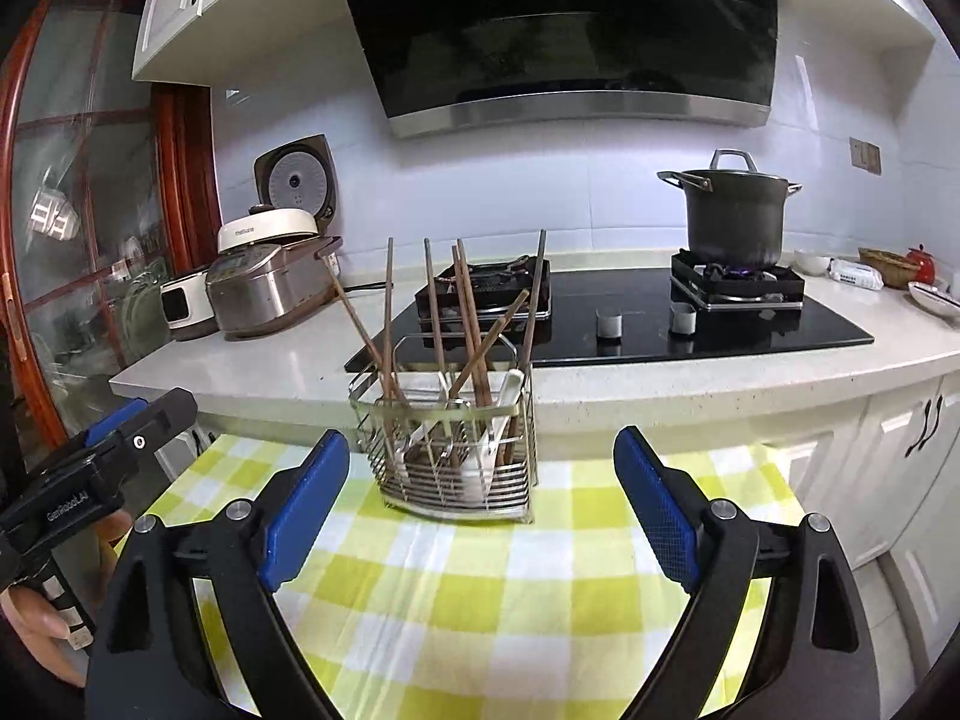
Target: Organize utensils
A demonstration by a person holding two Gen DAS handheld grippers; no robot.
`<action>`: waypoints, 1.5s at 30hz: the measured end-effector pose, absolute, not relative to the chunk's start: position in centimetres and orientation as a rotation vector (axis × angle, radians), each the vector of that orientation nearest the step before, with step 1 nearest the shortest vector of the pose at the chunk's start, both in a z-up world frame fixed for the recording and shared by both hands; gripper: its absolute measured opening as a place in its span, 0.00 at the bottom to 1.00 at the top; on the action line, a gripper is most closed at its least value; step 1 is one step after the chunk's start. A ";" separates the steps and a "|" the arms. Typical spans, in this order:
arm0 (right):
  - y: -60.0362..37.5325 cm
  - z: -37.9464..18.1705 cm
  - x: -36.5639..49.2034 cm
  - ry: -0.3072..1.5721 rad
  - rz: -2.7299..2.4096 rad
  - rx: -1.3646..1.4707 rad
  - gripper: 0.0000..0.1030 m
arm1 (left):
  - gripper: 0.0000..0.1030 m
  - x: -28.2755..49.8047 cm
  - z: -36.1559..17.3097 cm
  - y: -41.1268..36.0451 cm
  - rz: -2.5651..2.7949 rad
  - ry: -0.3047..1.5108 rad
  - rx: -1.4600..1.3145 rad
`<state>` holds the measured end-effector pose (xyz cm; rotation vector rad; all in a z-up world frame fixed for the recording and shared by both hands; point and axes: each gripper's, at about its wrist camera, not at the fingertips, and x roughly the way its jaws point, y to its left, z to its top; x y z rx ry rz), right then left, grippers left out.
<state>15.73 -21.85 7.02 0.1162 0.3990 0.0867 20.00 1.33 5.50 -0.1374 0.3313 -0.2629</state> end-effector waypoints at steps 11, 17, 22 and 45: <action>-21.2 6.7 13.7 0.495 0.031 0.103 0.82 | 0.96 17.0 4.4 0.9 -0.212 0.342 -0.055; -20.8 8.0 12.9 0.503 0.008 0.081 0.82 | 0.96 15.8 6.1 0.1 -0.146 0.330 0.009; -20.2 7.7 12.1 0.525 0.005 0.048 0.82 | 0.96 14.9 5.9 -0.5 -0.167 0.361 0.025; -20.9 9.3 10.0 0.467 -0.039 0.045 0.82 | 0.96 13.7 7.4 -0.8 -0.184 0.354 0.007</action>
